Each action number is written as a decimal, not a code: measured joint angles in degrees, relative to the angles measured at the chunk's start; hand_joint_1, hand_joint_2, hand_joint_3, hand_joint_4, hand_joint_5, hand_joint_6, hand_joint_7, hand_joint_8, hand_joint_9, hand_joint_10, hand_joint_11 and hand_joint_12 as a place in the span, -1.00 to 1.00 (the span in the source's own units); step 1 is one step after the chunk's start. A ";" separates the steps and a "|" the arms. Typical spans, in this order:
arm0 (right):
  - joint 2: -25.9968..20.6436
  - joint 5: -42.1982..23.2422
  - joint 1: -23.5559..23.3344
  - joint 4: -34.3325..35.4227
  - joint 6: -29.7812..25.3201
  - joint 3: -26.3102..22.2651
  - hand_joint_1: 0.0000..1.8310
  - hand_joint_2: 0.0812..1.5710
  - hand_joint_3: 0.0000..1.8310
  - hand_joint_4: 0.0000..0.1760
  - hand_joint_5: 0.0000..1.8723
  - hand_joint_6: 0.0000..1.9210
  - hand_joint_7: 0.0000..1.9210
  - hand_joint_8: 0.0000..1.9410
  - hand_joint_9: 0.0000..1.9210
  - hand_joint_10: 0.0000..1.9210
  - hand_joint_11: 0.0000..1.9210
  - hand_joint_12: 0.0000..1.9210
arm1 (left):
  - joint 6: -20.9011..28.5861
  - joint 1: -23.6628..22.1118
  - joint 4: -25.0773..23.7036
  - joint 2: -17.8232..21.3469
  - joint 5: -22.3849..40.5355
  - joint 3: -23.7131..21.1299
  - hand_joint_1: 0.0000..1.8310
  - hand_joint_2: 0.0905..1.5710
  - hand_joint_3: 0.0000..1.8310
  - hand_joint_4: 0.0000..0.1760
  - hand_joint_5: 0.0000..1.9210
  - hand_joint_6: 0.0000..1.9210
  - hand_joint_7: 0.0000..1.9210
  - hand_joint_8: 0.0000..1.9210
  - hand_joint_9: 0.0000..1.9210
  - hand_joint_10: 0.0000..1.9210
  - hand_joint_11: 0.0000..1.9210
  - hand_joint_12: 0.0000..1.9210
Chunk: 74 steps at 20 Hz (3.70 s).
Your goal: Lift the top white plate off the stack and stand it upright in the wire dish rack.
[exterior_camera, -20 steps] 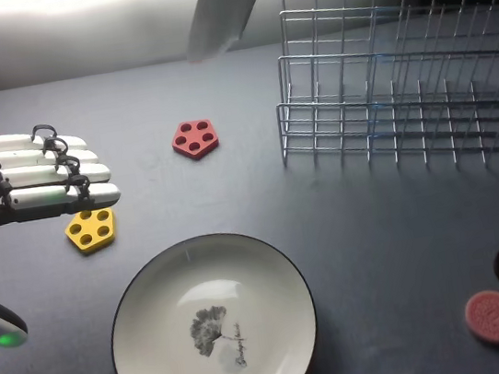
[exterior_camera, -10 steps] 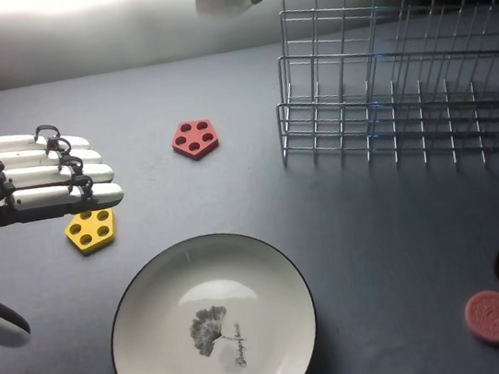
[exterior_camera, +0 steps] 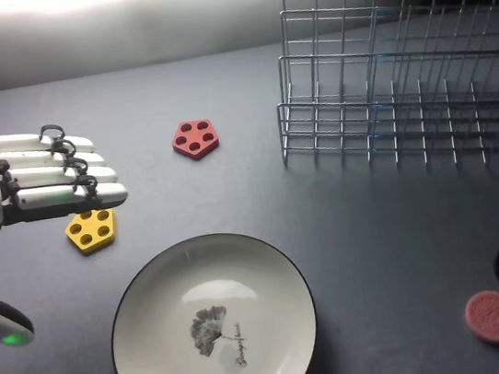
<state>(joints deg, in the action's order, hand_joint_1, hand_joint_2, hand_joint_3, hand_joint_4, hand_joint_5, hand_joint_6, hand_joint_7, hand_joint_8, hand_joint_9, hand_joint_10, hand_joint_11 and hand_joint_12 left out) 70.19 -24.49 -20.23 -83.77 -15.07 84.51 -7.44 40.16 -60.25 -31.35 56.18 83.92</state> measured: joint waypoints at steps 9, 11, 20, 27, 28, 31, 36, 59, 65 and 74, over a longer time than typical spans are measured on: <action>-0.15 -0.50 -3.56 -11.21 -10.93 -0.59 0.62 0.42 -1.00 -1.00 -0.23 0.31 -0.12 -0.05 0.01 -0.02 -0.15 0.62 | -0.02 0.00 -0.15 0.02 0.00 0.00 -0.55 0.18 -1.00 -1.00 -1.00 -1.00 -0.95 -0.99 -0.95 -0.99 -0.95 -0.93; -0.63 -0.70 -4.79 -15.04 -15.02 -1.33 0.62 0.44 -1.00 -1.00 -0.21 0.31 -0.16 0.00 -0.06 0.07 -0.18 0.66 | -0.02 0.00 -0.17 0.02 0.02 0.00 -0.55 0.18 -1.00 -1.00 -1.00 -1.00 -0.95 -1.00 -0.95 -0.99 -0.95 -0.93; -5.05 -0.98 -6.08 -28.20 -28.74 -4.85 0.61 0.47 -1.00 -1.00 -0.29 0.39 -0.19 0.04 -0.07 0.11 -0.22 0.71 | -0.02 0.00 -0.20 0.02 0.09 0.00 -0.64 0.18 -1.00 -1.00 -1.00 -1.00 -0.96 -1.00 -0.96 -0.99 -0.97 -0.93; -6.10 -2.71 -10.05 -35.80 -35.43 -6.05 0.61 0.45 -1.00 -1.00 -0.20 0.31 -0.16 -0.01 -0.08 0.10 -0.20 0.68 | 0.00 0.00 -0.31 0.02 0.20 0.00 -0.62 0.17 -1.00 -1.00 -0.99 -1.00 -0.95 -1.00 -0.93 -0.99 -0.93 -0.90; -6.27 -2.97 -10.67 -36.70 -36.37 -6.43 0.61 0.45 -1.00 -1.00 -0.20 0.31 -0.16 -0.01 -0.08 0.10 -0.20 0.68 | -0.02 0.00 -0.31 0.02 0.20 0.00 -0.62 0.17 -1.00 -1.00 -0.99 -1.00 -0.95 -1.00 -0.93 -0.99 -0.93 -0.90; -7.45 -3.91 -12.50 -42.12 -41.92 -8.11 0.62 0.44 -1.00 -1.00 -0.22 0.31 -0.14 -0.03 -0.05 0.06 -0.18 0.66 | -0.02 0.00 -0.35 0.02 0.22 0.00 -0.62 0.19 -1.00 -1.00 -1.00 -1.00 -0.96 -1.00 -0.96 -1.00 -0.96 -0.91; -10.54 -4.63 -13.44 -48.61 -49.59 -11.78 0.62 0.42 -1.00 -1.00 -0.22 0.28 -0.13 -0.05 0.00 0.00 -0.14 0.61 | -0.02 0.00 -0.35 0.02 0.20 0.00 -0.61 0.18 -1.00 -1.00 -1.00 -1.00 -0.96 -1.00 -0.96 -1.00 -0.96 -0.91; -16.57 -4.98 -13.55 -56.43 -70.31 -15.26 0.62 0.42 -1.00 -1.00 -0.22 0.29 -0.09 -0.08 0.01 -0.03 -0.13 0.59 | -0.02 0.00 -0.35 0.02 0.00 0.00 -0.61 0.17 -1.00 -1.00 -1.00 -1.00 -0.95 -1.00 -0.94 -0.99 -0.96 -0.89; -17.22 -4.96 -13.55 -56.43 -74.27 -15.56 0.62 0.41 -1.00 -1.00 -0.21 0.26 -0.11 -0.06 0.02 -0.03 -0.10 0.56 | -0.02 0.00 -0.35 0.02 0.00 0.00 -0.61 0.18 -1.00 -1.00 -1.00 -1.00 -0.95 -1.00 -0.95 -1.00 -0.98 -0.89; -19.04 -4.92 -13.55 -57.55 -78.86 -15.85 0.64 0.30 -1.00 -1.00 -0.02 0.03 0.09 -0.33 0.26 -0.40 0.06 0.36 | -0.02 0.00 -0.35 0.02 0.02 0.00 -0.59 0.18 -1.00 -1.00 -1.00 -1.00 -0.98 -1.00 -0.98 -1.00 -0.99 -0.92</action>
<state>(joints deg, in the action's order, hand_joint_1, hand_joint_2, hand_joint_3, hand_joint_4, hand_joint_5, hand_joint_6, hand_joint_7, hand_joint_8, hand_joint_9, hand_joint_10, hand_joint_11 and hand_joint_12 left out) 51.16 -29.41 -33.78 -141.32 -93.93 68.66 -7.46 40.16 -60.60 -31.33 56.21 83.92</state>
